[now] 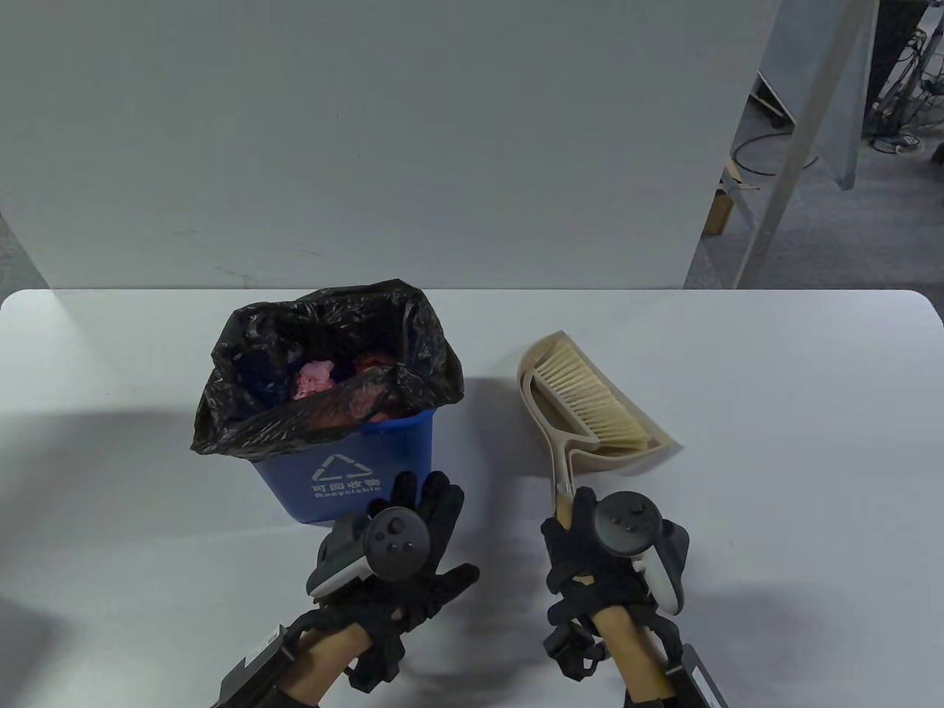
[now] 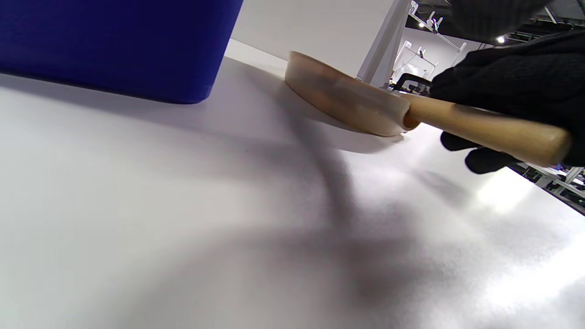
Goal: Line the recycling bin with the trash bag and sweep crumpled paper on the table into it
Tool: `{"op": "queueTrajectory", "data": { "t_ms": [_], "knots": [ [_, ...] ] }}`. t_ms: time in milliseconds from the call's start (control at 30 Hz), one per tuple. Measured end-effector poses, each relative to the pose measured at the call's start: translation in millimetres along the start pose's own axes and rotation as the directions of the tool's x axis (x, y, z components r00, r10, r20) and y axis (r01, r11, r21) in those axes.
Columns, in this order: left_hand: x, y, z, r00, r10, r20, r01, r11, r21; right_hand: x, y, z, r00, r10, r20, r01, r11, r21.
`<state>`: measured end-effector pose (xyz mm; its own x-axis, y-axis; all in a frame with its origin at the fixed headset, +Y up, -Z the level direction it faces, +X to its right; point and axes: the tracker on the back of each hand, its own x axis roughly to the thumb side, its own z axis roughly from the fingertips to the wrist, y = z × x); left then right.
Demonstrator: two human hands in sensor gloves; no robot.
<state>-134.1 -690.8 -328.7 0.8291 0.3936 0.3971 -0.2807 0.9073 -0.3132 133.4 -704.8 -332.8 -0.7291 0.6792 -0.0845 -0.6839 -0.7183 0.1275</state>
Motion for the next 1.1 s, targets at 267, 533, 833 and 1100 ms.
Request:
{"op": "queueTrajectory", "data": {
  "t_ms": [267, 533, 833, 1100],
  "knots": [
    [-2.7, 3.8, 3.0, 1.0, 0.009, -0.002, -0.009, 1.0, 0.015, 6.7, -7.8, 3.9, 0.983, 0.158, 0.096, -0.154, 0.987, -0.047],
    [-4.3, 5.0, 4.1, 1.0, 0.004, -0.016, -0.004, 1.0, 0.022, 13.3, -12.1, 9.0, 0.933, 0.328, 0.144, -0.316, 0.943, -0.102],
    [-5.1, 6.6, 4.8, 1.0, 0.002, -0.027, -0.001, 1.0, 0.026, 13.3, -12.1, 10.2, 0.937, 0.318, 0.144, -0.307, 0.947, -0.093],
    [-5.6, 6.7, 5.0, 0.999, 0.001, -0.033, -0.001, 1.0, 0.018, 12.3, -11.9, 10.5, 0.944, 0.299, 0.14, -0.29, 0.954, -0.08]
  ]
}}
